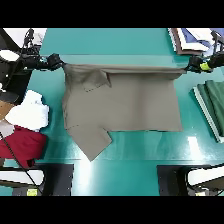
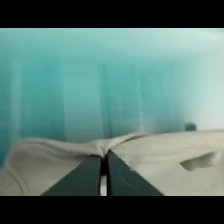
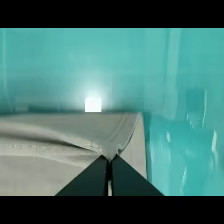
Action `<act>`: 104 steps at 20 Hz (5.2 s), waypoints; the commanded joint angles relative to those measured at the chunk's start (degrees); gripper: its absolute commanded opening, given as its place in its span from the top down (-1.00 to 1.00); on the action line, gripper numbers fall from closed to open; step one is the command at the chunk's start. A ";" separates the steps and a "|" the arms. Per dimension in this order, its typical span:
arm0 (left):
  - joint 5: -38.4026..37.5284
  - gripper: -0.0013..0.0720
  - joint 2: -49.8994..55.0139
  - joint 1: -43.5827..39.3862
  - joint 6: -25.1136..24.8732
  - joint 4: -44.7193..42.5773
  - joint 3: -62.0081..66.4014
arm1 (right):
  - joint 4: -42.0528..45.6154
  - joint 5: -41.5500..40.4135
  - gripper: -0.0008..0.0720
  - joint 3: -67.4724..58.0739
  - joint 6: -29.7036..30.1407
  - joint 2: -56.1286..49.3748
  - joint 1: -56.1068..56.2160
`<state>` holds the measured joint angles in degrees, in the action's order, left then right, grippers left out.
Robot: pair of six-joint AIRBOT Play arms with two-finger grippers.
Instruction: Fold the shirts.
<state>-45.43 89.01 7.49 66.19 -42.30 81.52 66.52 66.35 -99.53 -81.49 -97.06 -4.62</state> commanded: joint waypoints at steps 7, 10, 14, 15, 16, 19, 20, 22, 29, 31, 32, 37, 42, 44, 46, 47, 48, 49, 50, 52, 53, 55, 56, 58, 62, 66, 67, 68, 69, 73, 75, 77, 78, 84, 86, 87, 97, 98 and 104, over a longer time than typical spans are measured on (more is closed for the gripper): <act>-11.15 0.88 1.18 0.11 -2.01 -13.55 -1.60 | 1.09 1.38 0.94 7.56 -0.09 -1.31 2.08; -9.90 0.88 1.22 0.11 -1.70 -16.24 -5.53 | 1.09 0.09 0.94 13.46 -0.09 -1.31 3.28; -7.65 0.88 1.33 0.11 -1.64 -16.24 -7.50 | 0.96 -1.70 0.94 15.17 -0.09 -1.29 5.07; -8.13 0.82 1.31 0.13 -1.62 -16.24 -7.48 | 0.98 -1.44 0.94 14.71 -0.09 -1.31 5.46; -8.81 0.09 1.31 0.11 -1.03 -16.26 -7.48 | 0.92 -1.36 0.93 14.21 -0.09 -1.31 5.46; -12.02 -0.54 1.05 0.13 1.66 -18.82 -6.88 | 0.72 3.13 -0.29 10.71 -0.09 -1.31 5.33; -14.21 -0.54 0.72 0.13 3.48 -21.99 -5.99 | 1.16 6.19 -0.29 8.85 -0.02 -1.31 4.79; -18.45 -0.55 -1.51 0.13 8.35 -29.33 -5.35 | 1.11 12.20 -0.28 6.60 1.75 -0.26 2.99; -23.74 -0.54 -21.94 0.11 15.19 -23.37 -30.77 | -3.69 14.82 -0.28 24.74 4.15 15.82 -1.92; -24.76 -0.55 -28.72 0.11 16.59 -20.94 -40.04 | -4.26 13.60 -0.28 29.29 4.74 19.34 -1.92; -25.75 -0.55 -31.91 0.11 16.59 -19.39 -43.78 | -4.85 12.63 -0.28 31.34 5.51 20.96 -1.77; -27.52 -0.54 -39.80 0.11 17.35 -14.91 -54.64 | -7.56 9.51 -0.28 35.50 6.58 24.65 -1.55; -23.76 -0.54 -39.78 -4.50 15.89 -11.67 -58.27 | -8.57 9.81 -0.26 35.47 6.62 24.63 -1.55; -21.20 -0.54 -39.78 -7.98 16.65 -11.56 -59.32 | -8.57 10.19 -0.26 35.47 6.62 24.63 -1.55; -19.04 -0.54 -39.65 -10.43 17.90 -11.56 -60.02 | -8.55 10.16 -0.26 35.47 6.62 24.63 -1.55; -17.70 -0.54 -39.60 -10.99 18.64 -11.50 -60.17 | -8.55 10.19 -0.26 35.47 6.62 24.63 -1.55; -16.09 -0.54 -39.60 -11.34 19.69 -11.34 -60.15 | -8.57 10.16 -0.26 35.47 6.62 24.63 -1.55; -14.47 -0.54 -39.60 -11.32 20.24 -10.80 -60.15 | -8.57 10.16 -0.26 35.47 6.62 24.63 -1.55; -12.90 -0.54 -39.60 -11.32 20.96 -10.78 -60.15 | -8.57 10.16 -0.26 35.47 6.62 24.63 -1.55; -11.26 -0.54 -39.60 -11.32 22.60 -10.49 -60.15 | -8.55 10.64 -0.26 35.47 7.08 24.63 -1.55; -11.32 -0.26 -39.60 -11.32 22.56 -9.64 -60.15 | -8.55 11.30 -0.26 35.47 7.45 24.63 -1.57; -11.52 0.88 -39.60 -11.32 21.79 -6.51 -60.08 | -8.33 14.10 -0.26 35.56 9.25 24.63 -2.80; -11.96 0.88 -39.63 -11.32 20.55 -4.57 -59.84 | -7.48 15.93 -0.26 35.85 9.79 24.63 -4.04; -13.55 0.88 -39.63 -11.32 18.23 -3.23 -58.49 | -5.46 17.79 -0.26 38.64 9.77 24.70 -8.07; -13.70 0.88 -39.69 -11.32 16.31 -3.08 -55.78 | -6.47 15.91 -0.28 49.53 9.79 24.39 -18.38; -13.11 0.88 -39.69 -11.32 16.31 -2.75 -55.63 | -11.13 11.06 -0.26 56.63 11.26 21.62 -22.51; -13.07 0.88 -39.69 -11.32 16.31 -2.73 -55.63 | -11.78 9.86 -0.26 57.27 11.28 20.83 -22.47; -13.05 0.88 -39.67 -11.32 16.33 -2.67 -55.63 | -12.63 9.16 -0.25 57.37 11.28 19.93 -22.16; -13.07 0.88 -39.67 -11.32 16.31 -2.69 -55.63 | -13.68 8.81 -0.25 57.31 11.28 19.21 -21.70; -13.05 0.88 -39.67 -11.32 16.31 -2.69 -55.63 | -14.34 8.13 -0.17 57.31 11.30 17.29 -18.01; -13.44 0.88 -39.69 -11.32 16.28 -2.73 -55.63 | -14.05 7.93 0.70 57.24 13.11 17.16 -16.31; -15.85 0.89 -39.71 -11.32 16.33 -5.33 -54.49 | -13.84 8.48 0.94 56.26 13.66 17.44 -15.85; -17.88 0.89 -40.22 -11.32 16.48 -8.26 -53.09 | -13.60 9.11 0.94 55.80 13.66 18.58 -15.87; -30.64 0.89 -51.06 -11.32 21.44 -17.66 -46.34 | 4.20 23.85 0.94 53.51 11.85 36.59 -15.85; -36.57 0.89 -55.63 -11.32 23.32 -17.59 -46.34 | 8.33 26.25 0.94 55.19 11.45 44.39 -15.85; -39.89 0.89 -57.66 -11.32 24.63 -17.22 -46.34 | 9.81 27.06 0.94 55.98 10.82 47.80 -15.85; -22.05 0.88 -52.06 -11.32 20.20 -14.56 -43.87 | 1.01 18.36 0.94 47.67 7.78 47.84 -13.81; -19.04 0.88 -49.22 -11.32 19.19 -14.60 -42.75 | 1.01 16.61 0.94 46.49 7.78 45.11 -12.46; -5.35 0.88 -30.14 -11.32 16.39 -15.02 -32.81 | 0.92 12.66 0.94 36.41 5.99 26.27 -5.49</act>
<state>-57.89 51.11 -3.86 84.58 -57.01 44.62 68.07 81.47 -58.61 -74.35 -63.18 -12.78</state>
